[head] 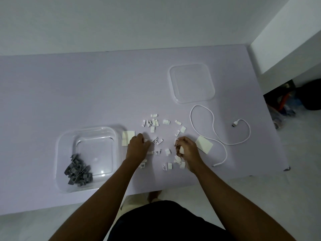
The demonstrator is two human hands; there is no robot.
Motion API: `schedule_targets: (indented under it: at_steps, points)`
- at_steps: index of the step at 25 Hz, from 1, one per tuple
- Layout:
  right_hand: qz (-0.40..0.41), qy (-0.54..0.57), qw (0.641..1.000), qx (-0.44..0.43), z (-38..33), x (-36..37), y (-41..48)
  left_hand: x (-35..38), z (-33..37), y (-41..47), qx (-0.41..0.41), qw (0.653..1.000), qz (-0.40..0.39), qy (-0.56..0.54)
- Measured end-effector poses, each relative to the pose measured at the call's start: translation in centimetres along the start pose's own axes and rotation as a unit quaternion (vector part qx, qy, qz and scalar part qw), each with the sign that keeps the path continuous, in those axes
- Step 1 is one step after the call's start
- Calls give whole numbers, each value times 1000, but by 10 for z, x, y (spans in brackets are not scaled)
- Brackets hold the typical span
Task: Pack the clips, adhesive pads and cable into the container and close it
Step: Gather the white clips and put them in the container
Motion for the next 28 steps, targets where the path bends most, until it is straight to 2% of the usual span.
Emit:
schedule_targets:
  at_steps: [2, 5, 7, 9, 11, 13, 18, 22, 25, 27, 28]
  points:
    - [-16, 160, 986, 41, -7, 8, -6, -6, -1, 4, -35, 999, 4, -35]
    - [-45, 214, 975, 46, -12, 10, -10, -4, 6, 10, -38, 997, -35, -58]
    - [-41, 149, 987, 32, -8, 8, -7, -2, 12, 12, -15, 996, -60, -58]
    - [-41, -35, 998, -26, -4, 1, 0, 1, 19, 11, 25, 996, -77, -43]
    - [-71, -253, 958, -111, -3, 2, 4, 8, 25, 10, 79, 992, -99, -5]
    - [-107, -390, 904, -141, 2, 10, 2, 17, 28, 6, 128, 983, -118, 58]
    - [-101, -462, 870, -139, 4, 20, 0, 36, 30, 0, 178, 964, -123, 158]
    - [-103, -496, 850, -144, 3, 27, 4, 44, 33, -4, 181, 963, -113, 168]
    - [-125, -536, 820, -156, 7, 34, 3, 47, 36, -7, 163, 966, -99, 173]
    - [-120, -523, 830, -148, 9, 33, 1, 47, 34, -5, 141, 970, -105, 169]
    - [-107, -490, 854, -136, 9, 30, 2, 44, 32, -3, 119, 976, -118, 140]
Point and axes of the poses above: each hand's wrist, its own y-axis towards the middle knuckle, its own x-axis out of the palm, z = x × y, the point moved 8 cm from there along y, towards the middle knuckle, and after that the axes turned 13 degrees about -x, right-handed, at the moved point
